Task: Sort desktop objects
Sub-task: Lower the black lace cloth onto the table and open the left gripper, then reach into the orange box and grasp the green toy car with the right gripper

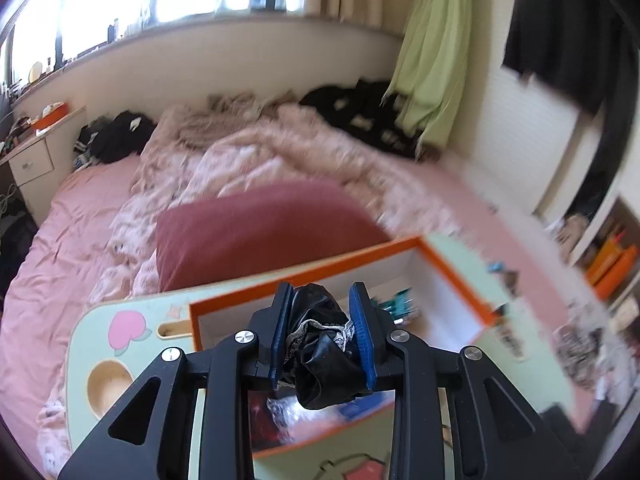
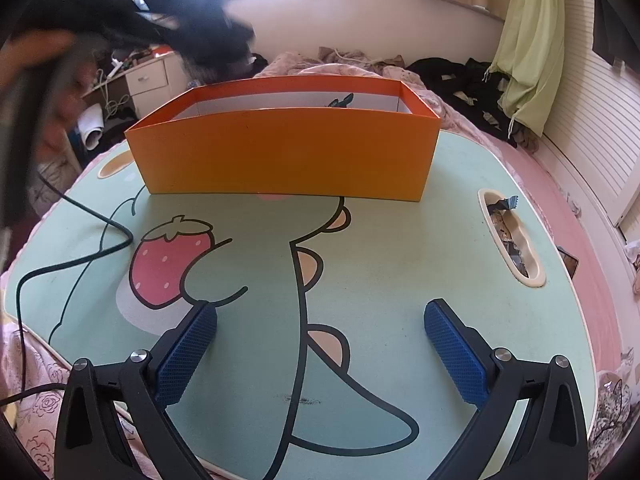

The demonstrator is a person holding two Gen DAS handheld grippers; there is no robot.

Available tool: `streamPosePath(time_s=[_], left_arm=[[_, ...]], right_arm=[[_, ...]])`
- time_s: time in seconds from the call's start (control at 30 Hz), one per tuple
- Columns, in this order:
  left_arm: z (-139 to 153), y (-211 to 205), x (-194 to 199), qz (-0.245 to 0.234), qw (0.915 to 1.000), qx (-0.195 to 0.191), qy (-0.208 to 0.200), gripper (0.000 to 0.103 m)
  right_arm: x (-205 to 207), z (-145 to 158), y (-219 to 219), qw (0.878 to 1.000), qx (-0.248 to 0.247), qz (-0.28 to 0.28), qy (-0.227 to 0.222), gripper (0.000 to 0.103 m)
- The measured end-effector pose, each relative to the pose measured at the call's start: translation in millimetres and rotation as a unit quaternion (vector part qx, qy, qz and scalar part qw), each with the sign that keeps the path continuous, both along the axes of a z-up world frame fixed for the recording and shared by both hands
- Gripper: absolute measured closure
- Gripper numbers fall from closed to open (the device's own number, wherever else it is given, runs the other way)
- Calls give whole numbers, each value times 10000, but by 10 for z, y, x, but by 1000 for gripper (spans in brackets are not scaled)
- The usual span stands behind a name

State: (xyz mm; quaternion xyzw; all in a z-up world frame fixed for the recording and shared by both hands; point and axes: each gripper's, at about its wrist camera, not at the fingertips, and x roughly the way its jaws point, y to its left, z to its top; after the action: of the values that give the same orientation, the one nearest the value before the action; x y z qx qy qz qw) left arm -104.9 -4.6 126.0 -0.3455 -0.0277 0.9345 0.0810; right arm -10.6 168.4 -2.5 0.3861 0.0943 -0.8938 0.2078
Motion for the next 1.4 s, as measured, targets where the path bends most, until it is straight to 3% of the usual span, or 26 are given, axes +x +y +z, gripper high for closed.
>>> streamPosePath(time_s=[0.1, 0.17, 0.27, 0.33, 0.43, 0.57, 0.63, 0.8, 1.07, 1.2, 1.4], left_arm=[[181, 55, 268, -271, 9994, 55, 206, 73], [145, 126, 447, -505, 9986, 38, 134, 73], [-105, 186, 582, -710, 9972, 124, -190, 70], [-358, 200, 646, -823, 9949, 404, -423, 65], [-669, 190, 648, -627, 9943, 567, -643, 60], [-786, 188, 694, -441, 9962, 389, -644, 53], [-795, 141, 787, -404, 9974, 284, -534, 33], [-858, 6, 1138, -257, 9984, -187, -458, 32], [-1166, 68, 1389, -439, 9964, -406, -606, 25], [-1199, 217, 1327, -689, 9937, -607, -641, 1], [-1232, 221, 1314, -709, 9939, -499, -684, 0]], right_arm=[[2, 1, 10, 10000, -2, 1, 0, 0], [3, 1, 16, 10000, -1, 0, 0, 0], [-2, 7, 26, 10000, 0, 3, 1, 0], [-8, 13, 33, 10000, -3, 4, 1, 0], [-16, 23, 40, 10000, -3, 6, 1, 0], [-28, 35, 53, 10000, -5, 7, 3, 0], [-33, 36, 59, 10000, -5, 9, 4, 0], [-46, 36, 77, 10000, -4, 8, 3, 0], [-54, 32, 97, 10000, -1, 6, 4, 0], [-53, 30, 104, 10000, -2, 9, 5, 0], [-92, 40, 151, 9999, -141, -51, -70, 1]])
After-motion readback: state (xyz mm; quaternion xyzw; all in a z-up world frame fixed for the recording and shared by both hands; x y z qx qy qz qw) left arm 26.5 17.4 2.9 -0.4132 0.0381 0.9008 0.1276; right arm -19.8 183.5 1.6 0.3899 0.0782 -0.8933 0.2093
